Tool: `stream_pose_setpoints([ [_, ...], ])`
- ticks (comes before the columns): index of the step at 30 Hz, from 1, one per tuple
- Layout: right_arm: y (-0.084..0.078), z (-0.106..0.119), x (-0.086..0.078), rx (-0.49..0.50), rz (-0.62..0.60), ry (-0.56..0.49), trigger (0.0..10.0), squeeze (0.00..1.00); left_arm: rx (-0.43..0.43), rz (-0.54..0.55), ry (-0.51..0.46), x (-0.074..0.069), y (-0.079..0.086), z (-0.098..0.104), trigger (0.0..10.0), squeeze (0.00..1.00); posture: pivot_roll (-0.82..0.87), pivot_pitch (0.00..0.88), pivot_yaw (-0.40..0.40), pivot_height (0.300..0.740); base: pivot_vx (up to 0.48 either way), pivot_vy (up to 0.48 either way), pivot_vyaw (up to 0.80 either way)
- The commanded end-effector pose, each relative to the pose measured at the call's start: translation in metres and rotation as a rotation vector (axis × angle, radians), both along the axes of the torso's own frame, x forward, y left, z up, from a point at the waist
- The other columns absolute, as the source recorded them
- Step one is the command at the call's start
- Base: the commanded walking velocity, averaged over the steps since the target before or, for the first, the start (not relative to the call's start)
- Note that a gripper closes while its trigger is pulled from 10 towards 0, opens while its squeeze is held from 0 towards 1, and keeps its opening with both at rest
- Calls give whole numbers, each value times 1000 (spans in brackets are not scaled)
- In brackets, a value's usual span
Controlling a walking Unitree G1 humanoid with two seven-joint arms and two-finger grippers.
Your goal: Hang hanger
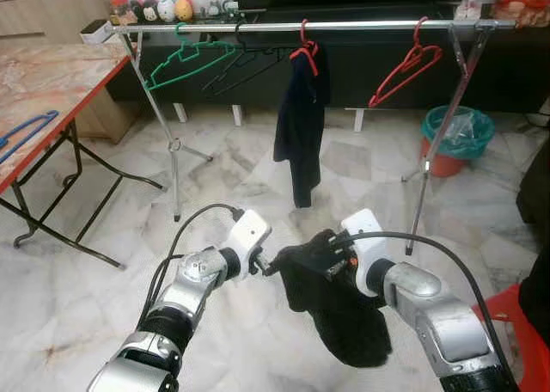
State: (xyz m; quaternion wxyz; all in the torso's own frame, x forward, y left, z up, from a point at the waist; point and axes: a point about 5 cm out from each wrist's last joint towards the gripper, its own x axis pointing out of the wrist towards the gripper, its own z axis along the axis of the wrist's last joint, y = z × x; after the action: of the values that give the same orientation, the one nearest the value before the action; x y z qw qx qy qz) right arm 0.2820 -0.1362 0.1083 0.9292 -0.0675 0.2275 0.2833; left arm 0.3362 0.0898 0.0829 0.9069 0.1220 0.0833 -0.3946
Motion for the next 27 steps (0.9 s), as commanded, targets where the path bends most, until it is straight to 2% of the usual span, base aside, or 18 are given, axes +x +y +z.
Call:
stream_pose_setpoints([
  [1, 8, 10, -2, 28, 39, -34, 10000, 0, 22, 22, -15, 3, 6, 1, 10000, 0, -143, 63, 132, 740, 0, 0, 0],
  [9, 9, 15, -3, 31, 65, -46, 10000, 0, 6, -20, 7, -2, 0, -4, 10000, 0, -147, 60, 127, 740, 0, 0, 0],
  [16, 20, 25, -7, 64, 135, -59, 10000, 0, -14, -44, 9, -3, -4, -4, 10000, 0, -152, 54, 118, 740, 0, 0, 0],
  [24, 19, 28, -10, 60, 149, -60, 10000, 0, -26, -45, 5, -3, -6, -3, 10000, 0, -156, 48, 109, 740, 0, 0, 0],
  [25, 19, 28, -12, 60, 157, -53, 10000, 0, -35, -43, 4, -4, -6, -3, 2039, 0, -156, 44, 106, 740, 0, 0, 0],
  [26, 19, 28, -12, 60, 157, -53, 10000, 0, -35, -43, 4, -4, -6, -3, 2039, 0, -156, 44, 106, 740, 0, 0, 0],
  [27, 19, 27, -14, 63, 164, -47, 10000, 0, -44, -40, 2, -4, -6, -3, 0, 0, -157, 41, 104, 740, 0, 0, 0],
])
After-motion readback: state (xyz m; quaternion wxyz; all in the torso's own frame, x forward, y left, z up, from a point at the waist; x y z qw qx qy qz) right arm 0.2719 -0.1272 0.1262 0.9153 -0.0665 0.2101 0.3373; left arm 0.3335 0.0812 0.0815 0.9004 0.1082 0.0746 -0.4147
